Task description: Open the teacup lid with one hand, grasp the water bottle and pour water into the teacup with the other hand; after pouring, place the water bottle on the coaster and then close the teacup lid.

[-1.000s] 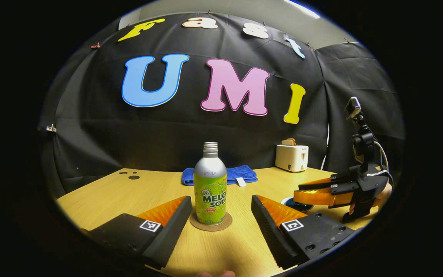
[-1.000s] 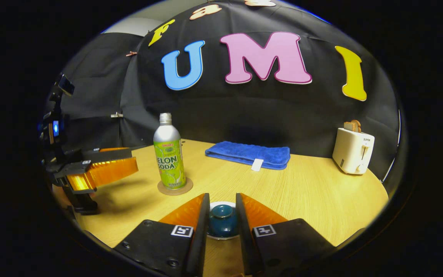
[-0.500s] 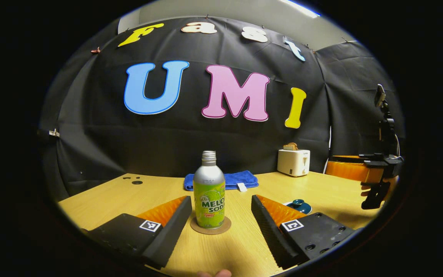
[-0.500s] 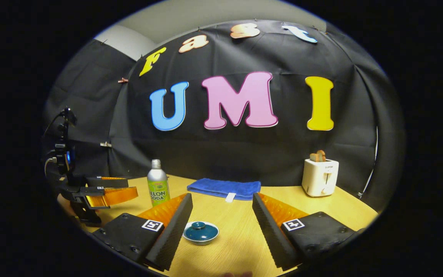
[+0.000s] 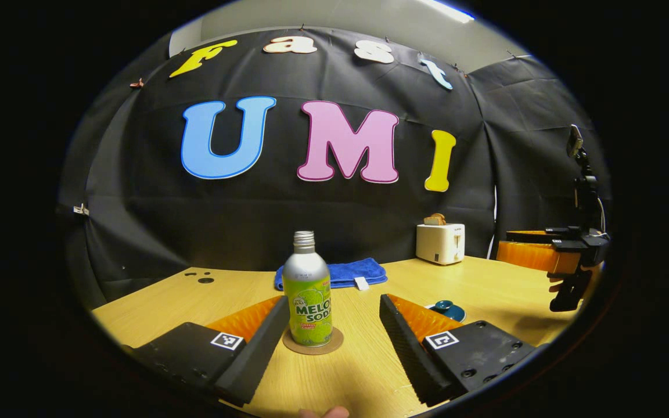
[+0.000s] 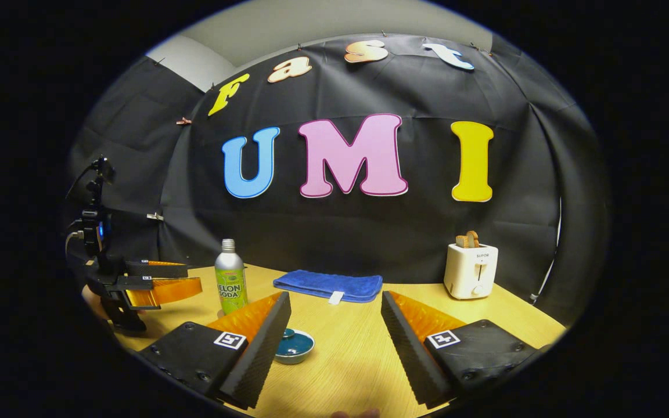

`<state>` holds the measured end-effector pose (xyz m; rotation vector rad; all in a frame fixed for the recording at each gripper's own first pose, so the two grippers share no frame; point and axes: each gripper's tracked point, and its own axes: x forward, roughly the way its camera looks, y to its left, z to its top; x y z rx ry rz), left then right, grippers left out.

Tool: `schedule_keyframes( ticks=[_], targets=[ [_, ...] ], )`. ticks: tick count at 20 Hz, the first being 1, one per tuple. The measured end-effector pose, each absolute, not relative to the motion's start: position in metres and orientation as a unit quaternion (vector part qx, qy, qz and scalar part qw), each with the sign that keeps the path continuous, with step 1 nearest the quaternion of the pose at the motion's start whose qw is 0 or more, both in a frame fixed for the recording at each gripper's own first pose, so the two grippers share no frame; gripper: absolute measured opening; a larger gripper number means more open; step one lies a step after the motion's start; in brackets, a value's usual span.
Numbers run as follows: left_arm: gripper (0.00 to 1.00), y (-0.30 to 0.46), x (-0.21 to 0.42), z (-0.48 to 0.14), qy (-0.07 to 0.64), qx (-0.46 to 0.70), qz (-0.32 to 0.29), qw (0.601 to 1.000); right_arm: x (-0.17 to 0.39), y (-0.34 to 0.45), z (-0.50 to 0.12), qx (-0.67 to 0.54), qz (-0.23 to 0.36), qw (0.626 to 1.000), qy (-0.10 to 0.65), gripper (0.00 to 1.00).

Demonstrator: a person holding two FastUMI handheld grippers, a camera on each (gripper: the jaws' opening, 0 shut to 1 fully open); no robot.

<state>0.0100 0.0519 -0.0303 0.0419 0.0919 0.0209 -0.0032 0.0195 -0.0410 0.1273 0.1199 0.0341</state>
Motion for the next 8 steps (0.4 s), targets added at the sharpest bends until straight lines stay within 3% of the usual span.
schedule_keyframes(
  ticks=[8],
  targets=[
    [0.98, 0.0546, 0.0107, -0.0315, 0.046, 0.023, 0.011, 0.999, -0.0021, 0.025, -0.0456, 0.059, 0.021, 0.996, 0.065, 0.97]
  ],
)
